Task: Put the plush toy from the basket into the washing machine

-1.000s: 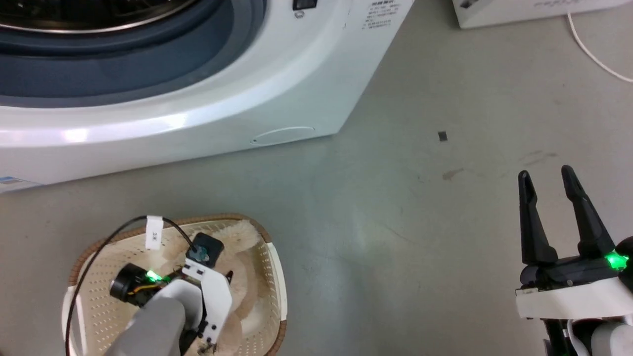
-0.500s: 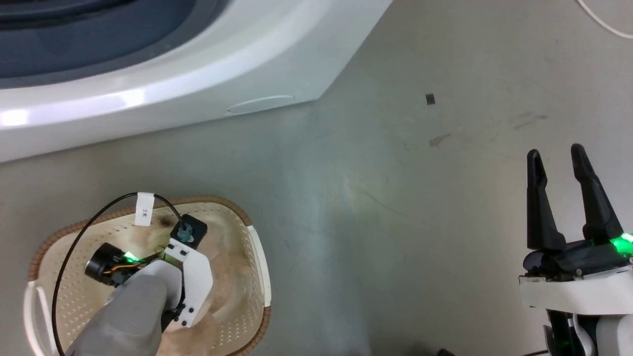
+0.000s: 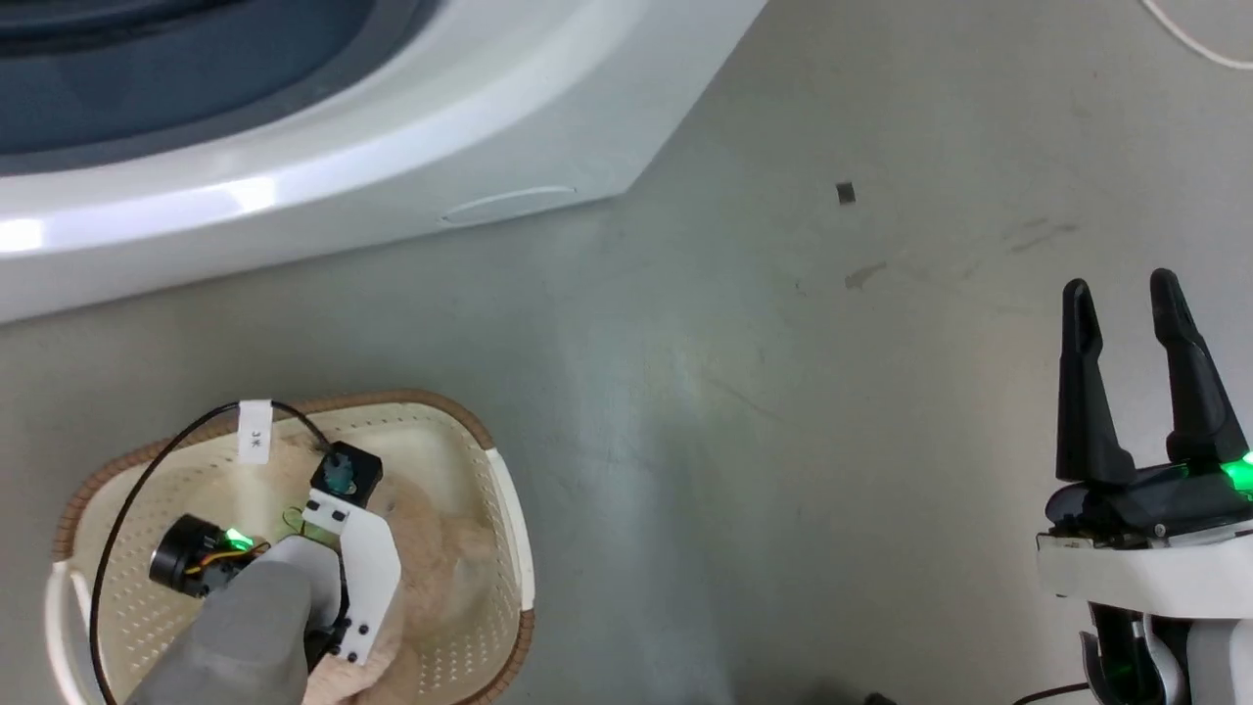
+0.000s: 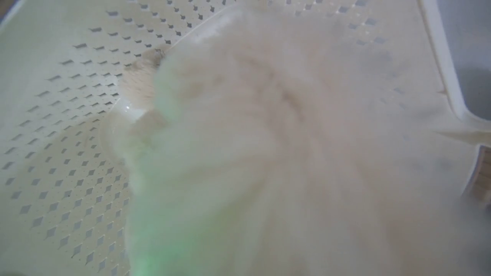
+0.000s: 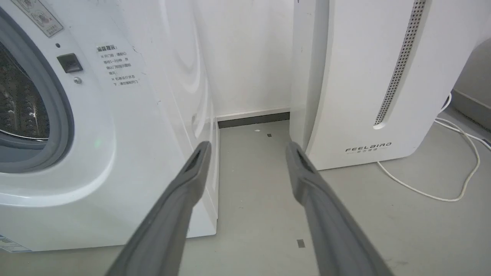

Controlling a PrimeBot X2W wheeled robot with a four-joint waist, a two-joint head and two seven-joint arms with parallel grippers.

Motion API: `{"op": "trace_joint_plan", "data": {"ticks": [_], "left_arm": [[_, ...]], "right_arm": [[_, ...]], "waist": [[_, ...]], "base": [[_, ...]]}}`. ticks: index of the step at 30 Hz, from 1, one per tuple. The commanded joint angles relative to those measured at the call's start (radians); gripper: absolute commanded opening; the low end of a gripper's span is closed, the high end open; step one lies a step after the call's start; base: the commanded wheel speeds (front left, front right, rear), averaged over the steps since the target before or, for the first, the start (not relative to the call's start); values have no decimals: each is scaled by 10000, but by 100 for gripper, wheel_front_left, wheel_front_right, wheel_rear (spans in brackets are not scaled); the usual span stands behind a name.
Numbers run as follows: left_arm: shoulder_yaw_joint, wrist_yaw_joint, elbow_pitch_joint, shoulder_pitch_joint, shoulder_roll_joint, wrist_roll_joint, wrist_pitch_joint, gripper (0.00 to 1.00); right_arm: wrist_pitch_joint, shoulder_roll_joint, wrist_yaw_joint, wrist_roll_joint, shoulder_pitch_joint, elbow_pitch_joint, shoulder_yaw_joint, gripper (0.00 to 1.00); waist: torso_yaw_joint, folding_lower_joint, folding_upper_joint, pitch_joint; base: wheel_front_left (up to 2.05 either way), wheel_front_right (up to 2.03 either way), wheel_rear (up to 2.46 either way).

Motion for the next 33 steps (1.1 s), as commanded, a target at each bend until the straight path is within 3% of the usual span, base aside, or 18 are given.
{"op": "trace_joint_plan", "data": {"ticks": [1,23,28,33], "left_arm": [[-89,-44,188,-5,-36,-151,-87,0],[293,21,-655,1841,-991,-1457,-3559,0],[675,195,-1774,2135,-948,-1584,-3756,0],[1516,637,-4388,2804,-544,-1361,-3765,0]], "right_arm": [[-114,-2,-9,68,-161,-22,-17,100],[-114,-2,-9,-892,1145,407,-270,100],[-114,-2,-9,-968,1443,429,-315,100],[-114,-2,-9,-913,1615,442,-330,100]], "waist": [[123,-1,1,-267],[2118,-1,1,-4261],[2484,-1,1,-4739],[2656,-1,1,-4978]], "base": [[0,0,0],[0,0,0],[0,0,0],[0,0,0]]}}
